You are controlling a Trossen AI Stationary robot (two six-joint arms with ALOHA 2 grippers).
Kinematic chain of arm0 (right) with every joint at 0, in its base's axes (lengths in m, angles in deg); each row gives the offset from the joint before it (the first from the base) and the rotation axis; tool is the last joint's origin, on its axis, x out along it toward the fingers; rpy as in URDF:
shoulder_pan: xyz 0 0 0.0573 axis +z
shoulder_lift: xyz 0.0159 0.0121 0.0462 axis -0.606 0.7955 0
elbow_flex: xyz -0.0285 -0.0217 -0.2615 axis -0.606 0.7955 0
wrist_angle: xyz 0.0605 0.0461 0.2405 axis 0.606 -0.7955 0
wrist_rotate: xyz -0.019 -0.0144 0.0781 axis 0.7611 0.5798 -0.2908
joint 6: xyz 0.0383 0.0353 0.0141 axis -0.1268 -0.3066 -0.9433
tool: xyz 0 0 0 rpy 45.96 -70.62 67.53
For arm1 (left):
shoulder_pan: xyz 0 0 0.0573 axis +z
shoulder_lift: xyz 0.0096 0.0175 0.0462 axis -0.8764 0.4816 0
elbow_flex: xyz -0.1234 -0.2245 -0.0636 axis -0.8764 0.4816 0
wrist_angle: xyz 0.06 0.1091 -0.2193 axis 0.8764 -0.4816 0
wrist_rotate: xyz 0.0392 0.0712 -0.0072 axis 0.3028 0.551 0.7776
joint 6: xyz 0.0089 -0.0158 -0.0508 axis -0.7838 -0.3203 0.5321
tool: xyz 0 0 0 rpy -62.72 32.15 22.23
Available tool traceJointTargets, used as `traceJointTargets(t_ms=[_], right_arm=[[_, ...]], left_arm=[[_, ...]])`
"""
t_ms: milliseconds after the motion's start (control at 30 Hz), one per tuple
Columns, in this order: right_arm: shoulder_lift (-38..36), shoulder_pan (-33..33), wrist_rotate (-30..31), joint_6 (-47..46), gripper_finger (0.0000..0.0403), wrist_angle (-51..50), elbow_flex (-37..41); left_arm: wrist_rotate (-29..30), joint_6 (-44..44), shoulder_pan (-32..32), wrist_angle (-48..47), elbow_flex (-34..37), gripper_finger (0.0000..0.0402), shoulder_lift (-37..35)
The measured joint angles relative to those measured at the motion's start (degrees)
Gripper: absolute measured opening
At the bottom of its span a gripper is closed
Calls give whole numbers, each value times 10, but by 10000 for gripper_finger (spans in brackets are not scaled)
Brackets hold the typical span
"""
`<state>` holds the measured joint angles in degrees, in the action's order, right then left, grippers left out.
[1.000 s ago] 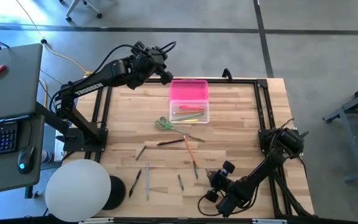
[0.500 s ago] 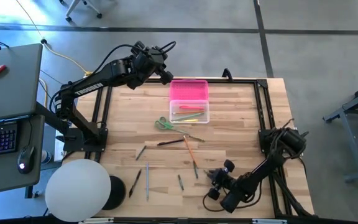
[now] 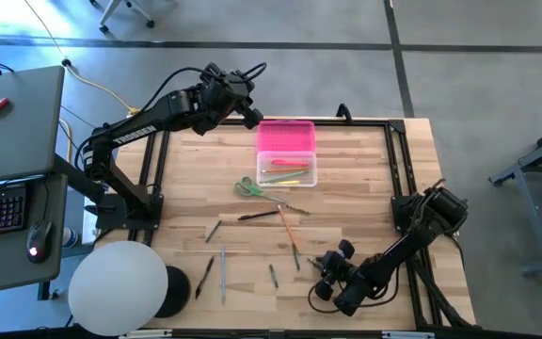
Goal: Pick & place school supplies into a supply box
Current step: Put the bottom green crayon into the supply box
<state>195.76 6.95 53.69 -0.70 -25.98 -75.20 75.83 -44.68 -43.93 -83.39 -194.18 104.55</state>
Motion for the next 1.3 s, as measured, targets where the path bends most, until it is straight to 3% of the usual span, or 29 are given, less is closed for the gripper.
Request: traceJointTargets(t_ms=[533,1000,1133,1300], right_arm=[[1,-17,-22,35,71,36,7],[5,1,12,22,71,40,9],[33,12,43,21,71,63,8],[94,48,154,26,71,114,8]], left_arm=[[-1,1,0,0,0,147,0],[-1,1,0,0,0,147,0],[-1,12,0,-4,0,147,0],[-1,13,0,-10,0,147,0]])
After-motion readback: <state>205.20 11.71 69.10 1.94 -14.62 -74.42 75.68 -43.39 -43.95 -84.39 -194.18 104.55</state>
